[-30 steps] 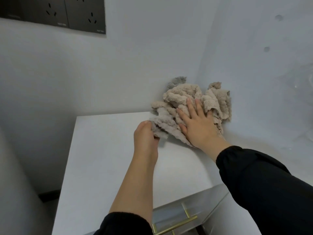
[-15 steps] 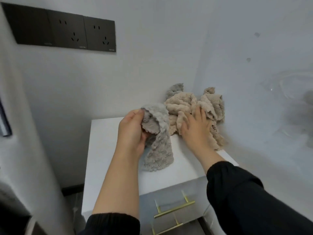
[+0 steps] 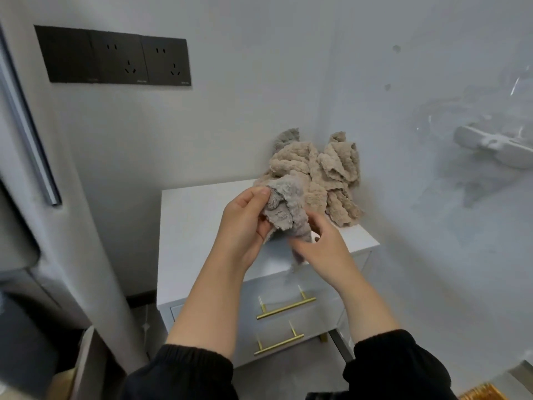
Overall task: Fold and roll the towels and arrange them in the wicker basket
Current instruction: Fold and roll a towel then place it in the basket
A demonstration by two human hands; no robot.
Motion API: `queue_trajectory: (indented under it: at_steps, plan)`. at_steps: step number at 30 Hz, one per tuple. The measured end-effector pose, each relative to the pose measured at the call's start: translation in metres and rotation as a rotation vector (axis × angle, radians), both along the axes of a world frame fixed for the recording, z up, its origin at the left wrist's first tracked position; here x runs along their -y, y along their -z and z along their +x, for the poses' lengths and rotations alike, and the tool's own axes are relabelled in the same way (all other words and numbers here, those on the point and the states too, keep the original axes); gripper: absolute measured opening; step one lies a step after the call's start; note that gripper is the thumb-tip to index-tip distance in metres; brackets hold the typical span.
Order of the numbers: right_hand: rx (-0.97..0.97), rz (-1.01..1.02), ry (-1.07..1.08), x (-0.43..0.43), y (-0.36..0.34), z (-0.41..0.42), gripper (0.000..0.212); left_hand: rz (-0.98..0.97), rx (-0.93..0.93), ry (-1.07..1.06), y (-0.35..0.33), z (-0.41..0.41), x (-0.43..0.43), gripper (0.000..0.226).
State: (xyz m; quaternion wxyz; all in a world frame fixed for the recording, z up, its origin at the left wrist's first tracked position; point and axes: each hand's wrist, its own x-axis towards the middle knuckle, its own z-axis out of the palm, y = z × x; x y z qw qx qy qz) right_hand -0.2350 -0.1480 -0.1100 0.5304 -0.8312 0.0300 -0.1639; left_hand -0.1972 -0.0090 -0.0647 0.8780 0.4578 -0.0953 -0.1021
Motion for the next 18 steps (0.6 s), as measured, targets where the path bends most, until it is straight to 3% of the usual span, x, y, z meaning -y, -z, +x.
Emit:
queue_trajectory:
  at_steps: [2,5,7,9,10,11,14,15,18]
  plan:
    - [0.018,-0.059,0.098,0.002,-0.003,-0.001,0.021,0.029,-0.017,-0.038,0.004,0.001,-0.003,0.021]
    - [0.033,0.013,0.173,0.014,-0.014,-0.006,0.021,0.222,-0.008,-0.143,0.013,0.007,-0.006,0.023]
    - [0.017,0.321,-0.006,0.019,-0.026,-0.014,0.025,0.245,-0.014,-0.108,0.014,0.011,-0.010,0.020]
    - [-0.070,0.689,-0.222,0.026,-0.039,-0.023,0.015,0.183,-0.048,0.091,0.010,0.014,-0.016,0.016]
    - [-0.124,0.726,-0.240,0.030,-0.041,-0.026,0.012,0.186,-0.066,0.191,0.009,0.016,-0.020,0.017]
    - [-0.174,0.629,-0.189,0.036,-0.041,-0.025,0.012,0.220,-0.081,0.242,0.007,0.018,-0.025,0.019]
    - [-0.216,-0.191,0.205,0.051,-0.019,-0.011,0.013,0.525,-0.061,0.108,0.010,0.027,-0.034,0.012]
    - [-0.228,-0.358,0.297,0.055,-0.010,-0.006,0.016,0.690,-0.025,0.040,0.014,0.032,-0.036,0.007]
    - [-0.278,-0.397,0.328,0.061,0.006,0.004,0.026,1.083,0.081,-0.022,0.031,0.047,-0.044,0.009]
